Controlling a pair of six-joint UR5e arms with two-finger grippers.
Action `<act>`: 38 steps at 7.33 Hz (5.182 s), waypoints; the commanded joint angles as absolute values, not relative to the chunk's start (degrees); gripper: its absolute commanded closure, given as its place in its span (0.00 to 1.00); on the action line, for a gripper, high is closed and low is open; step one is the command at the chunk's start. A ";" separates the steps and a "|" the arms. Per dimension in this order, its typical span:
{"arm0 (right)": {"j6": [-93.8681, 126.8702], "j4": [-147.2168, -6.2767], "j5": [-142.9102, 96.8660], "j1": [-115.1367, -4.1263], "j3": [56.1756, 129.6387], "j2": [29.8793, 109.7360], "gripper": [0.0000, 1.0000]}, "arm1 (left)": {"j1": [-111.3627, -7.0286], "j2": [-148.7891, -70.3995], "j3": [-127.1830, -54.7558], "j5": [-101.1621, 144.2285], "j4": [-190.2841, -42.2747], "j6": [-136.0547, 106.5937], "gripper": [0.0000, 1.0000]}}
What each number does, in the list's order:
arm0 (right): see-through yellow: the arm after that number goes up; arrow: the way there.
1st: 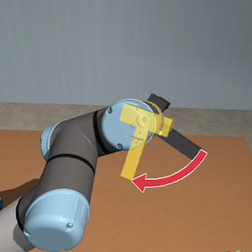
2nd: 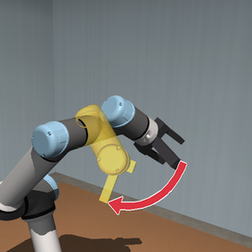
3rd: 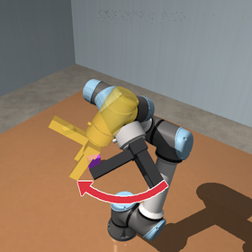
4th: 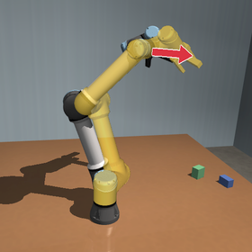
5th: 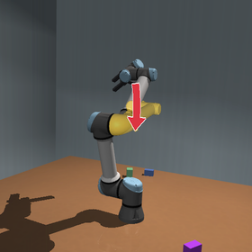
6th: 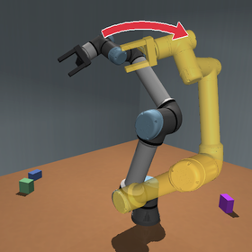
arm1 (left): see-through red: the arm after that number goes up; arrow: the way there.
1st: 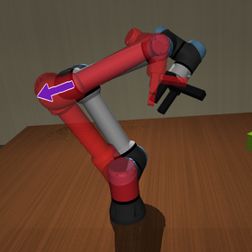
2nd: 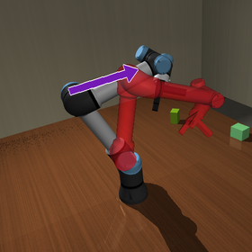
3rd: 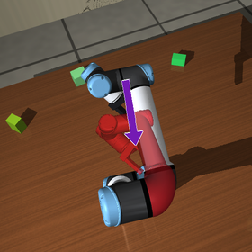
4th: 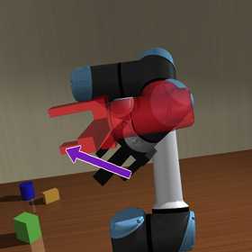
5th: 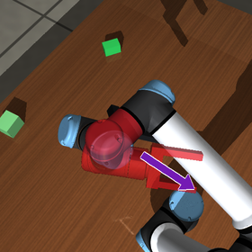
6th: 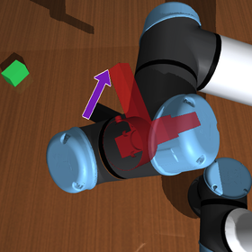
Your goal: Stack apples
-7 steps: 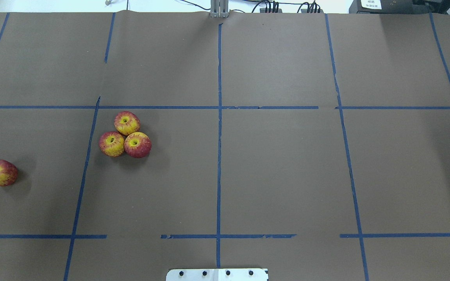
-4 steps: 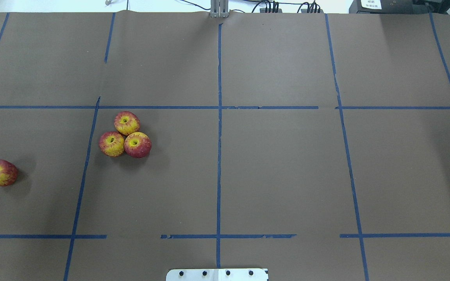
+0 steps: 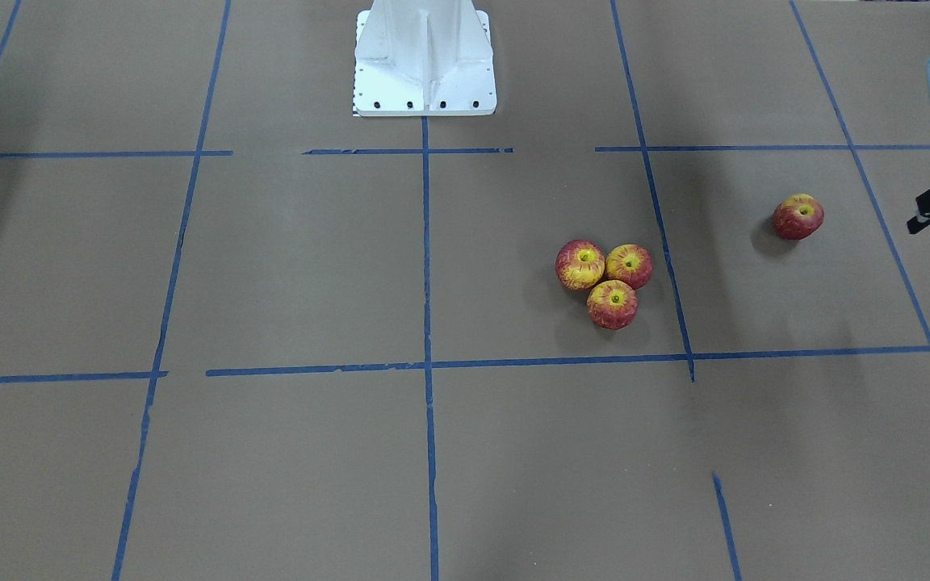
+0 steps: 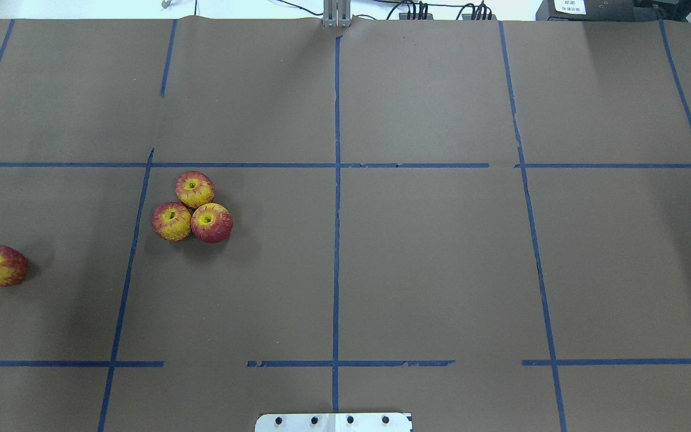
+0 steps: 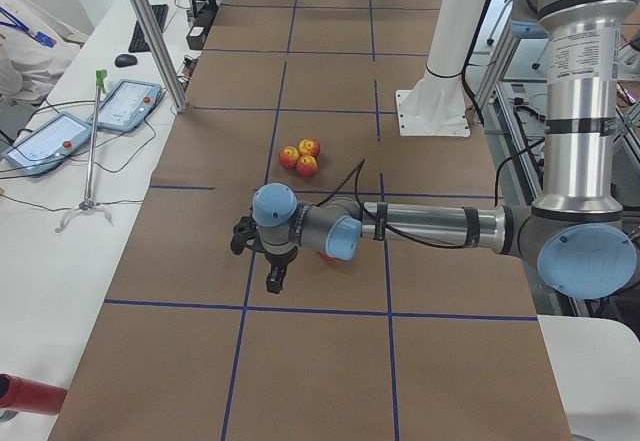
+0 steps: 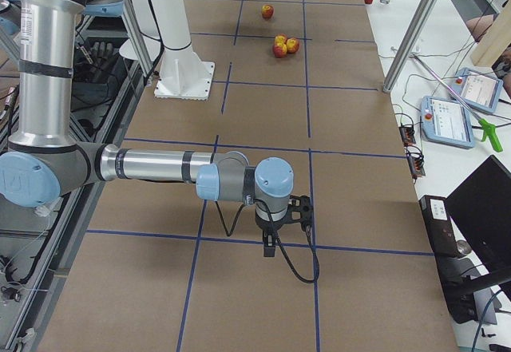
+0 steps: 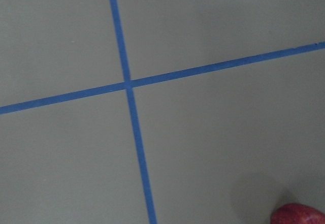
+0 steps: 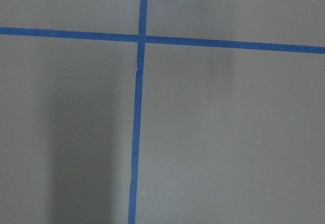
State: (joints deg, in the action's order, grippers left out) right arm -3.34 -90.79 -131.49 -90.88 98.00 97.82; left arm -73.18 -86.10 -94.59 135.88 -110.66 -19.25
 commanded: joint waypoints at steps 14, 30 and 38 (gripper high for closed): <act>-3.34 -90.79 -131.48 -90.88 98.00 97.82 0.00 | -50.63 -82.53 -96.41 128.50 -115.40 -44.82 0.72; -3.34 -90.79 -131.49 -90.88 98.00 97.82 0.00 | -43.33 -115.14 -99.23 123.94 -92.81 -61.61 1.00; -3.34 -90.79 -131.48 -90.88 98.00 97.82 0.00 | -42.63 -114.79 -97.82 123.57 -97.47 -61.52 0.11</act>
State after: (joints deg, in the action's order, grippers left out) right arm -3.34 -90.79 -131.48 -90.88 98.00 97.82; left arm -42.67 -115.00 -97.89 123.57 -96.78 -61.47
